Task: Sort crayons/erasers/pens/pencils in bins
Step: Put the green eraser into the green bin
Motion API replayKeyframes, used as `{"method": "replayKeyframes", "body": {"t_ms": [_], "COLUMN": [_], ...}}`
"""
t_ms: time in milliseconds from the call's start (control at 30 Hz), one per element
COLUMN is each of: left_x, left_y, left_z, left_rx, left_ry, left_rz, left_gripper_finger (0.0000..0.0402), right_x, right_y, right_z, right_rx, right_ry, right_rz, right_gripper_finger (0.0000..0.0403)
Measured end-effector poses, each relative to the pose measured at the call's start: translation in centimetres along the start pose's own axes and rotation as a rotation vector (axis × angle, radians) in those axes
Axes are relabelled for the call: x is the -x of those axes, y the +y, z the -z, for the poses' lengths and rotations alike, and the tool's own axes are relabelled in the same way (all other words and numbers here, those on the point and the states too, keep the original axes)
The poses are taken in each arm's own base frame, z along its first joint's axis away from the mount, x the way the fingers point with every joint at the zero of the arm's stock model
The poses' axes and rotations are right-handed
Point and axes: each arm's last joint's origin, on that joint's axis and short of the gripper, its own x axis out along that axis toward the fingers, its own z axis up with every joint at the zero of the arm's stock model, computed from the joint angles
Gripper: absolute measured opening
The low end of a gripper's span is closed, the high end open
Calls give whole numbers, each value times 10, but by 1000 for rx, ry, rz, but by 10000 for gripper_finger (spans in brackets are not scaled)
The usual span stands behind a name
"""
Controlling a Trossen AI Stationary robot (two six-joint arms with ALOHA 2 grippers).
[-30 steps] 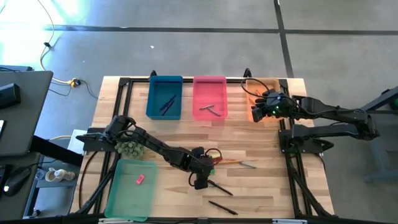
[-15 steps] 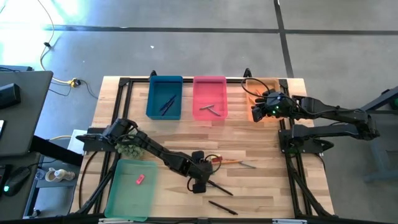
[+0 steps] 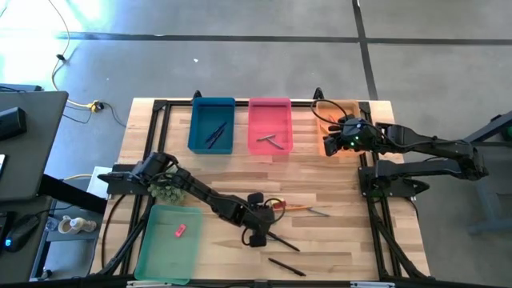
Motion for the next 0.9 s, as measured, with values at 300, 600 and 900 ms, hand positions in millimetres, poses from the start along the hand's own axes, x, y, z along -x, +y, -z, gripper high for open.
{"method": "replayKeyframes", "body": {"t_ms": [300,600,900], "left_x": [-1,0,14], "left_y": [0,-1,-1], "left_z": [-1,0,2], "left_rx": [-68,-74,-109], "left_ry": [-7,8,56], "left_rz": [12,45,44], "left_gripper_finger": [85,49,50], "right_x": [0,0,0], "right_y": [0,0,1], "right_z": [0,0,-1], "right_rx": [1,-1,7], "right_ry": [-4,-4,-9], "right_rz": [-3,-4,-11], "right_gripper_finger": [129,129,129]}}
